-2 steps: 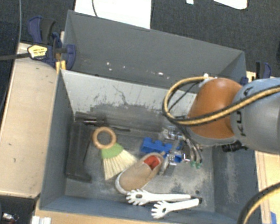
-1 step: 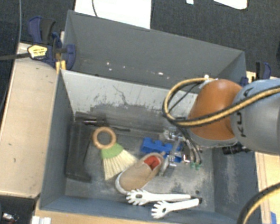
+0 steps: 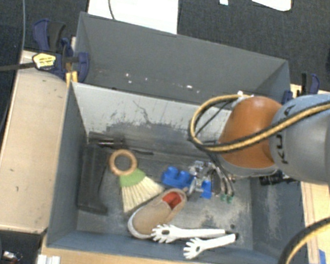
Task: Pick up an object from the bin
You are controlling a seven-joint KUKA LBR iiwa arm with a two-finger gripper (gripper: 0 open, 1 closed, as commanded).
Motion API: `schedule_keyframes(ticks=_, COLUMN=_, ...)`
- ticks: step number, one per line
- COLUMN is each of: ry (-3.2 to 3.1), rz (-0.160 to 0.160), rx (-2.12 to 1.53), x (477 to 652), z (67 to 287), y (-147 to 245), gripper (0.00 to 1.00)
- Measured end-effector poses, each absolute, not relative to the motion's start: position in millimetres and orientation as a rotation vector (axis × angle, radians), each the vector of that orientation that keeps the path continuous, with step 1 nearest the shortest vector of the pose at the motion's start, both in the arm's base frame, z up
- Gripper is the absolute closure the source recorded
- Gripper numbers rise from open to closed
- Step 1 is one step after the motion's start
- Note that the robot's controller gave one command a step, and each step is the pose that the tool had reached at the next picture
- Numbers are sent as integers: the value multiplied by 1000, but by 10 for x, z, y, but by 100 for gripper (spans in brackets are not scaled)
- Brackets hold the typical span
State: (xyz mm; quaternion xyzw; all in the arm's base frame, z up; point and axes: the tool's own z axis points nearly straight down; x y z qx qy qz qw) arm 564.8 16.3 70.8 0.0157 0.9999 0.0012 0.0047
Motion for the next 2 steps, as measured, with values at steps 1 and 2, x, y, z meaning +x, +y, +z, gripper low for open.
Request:
schedule_keyframes(ticks=1, ry=3132, rz=4, rx=48, x=5648, z=708, y=164, gripper=100)
schedule_keyframes(ticks=2, ry=3133, rz=5, rx=89, x=5680, z=1518, y=171, gripper=100)
